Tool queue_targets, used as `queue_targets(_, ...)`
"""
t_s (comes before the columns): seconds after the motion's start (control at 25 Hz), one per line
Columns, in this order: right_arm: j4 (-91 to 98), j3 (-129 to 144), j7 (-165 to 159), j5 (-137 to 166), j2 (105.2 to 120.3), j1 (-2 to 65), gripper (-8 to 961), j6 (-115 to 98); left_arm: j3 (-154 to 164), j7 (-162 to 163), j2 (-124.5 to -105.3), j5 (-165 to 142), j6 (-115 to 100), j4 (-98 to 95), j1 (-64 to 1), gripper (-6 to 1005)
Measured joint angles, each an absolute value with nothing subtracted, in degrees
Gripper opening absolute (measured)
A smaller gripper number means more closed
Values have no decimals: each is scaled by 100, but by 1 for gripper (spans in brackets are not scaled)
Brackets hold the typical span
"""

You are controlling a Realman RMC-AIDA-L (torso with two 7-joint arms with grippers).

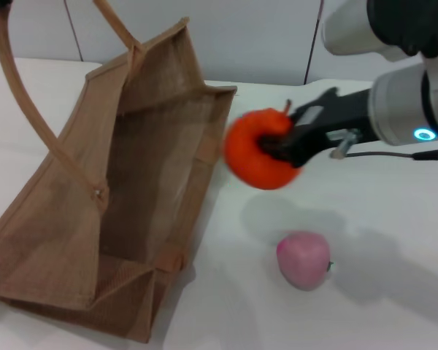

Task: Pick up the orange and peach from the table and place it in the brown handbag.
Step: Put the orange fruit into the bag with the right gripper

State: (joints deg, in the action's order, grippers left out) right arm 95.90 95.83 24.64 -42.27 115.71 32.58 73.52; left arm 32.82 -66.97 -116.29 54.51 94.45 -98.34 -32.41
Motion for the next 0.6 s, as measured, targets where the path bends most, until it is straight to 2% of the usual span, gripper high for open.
queue_targets(0.6,7908,9647,3376,-5250,11568,3825,185,6178,3531,-6634,-11653,6185,9421,-9943,-3558,114)
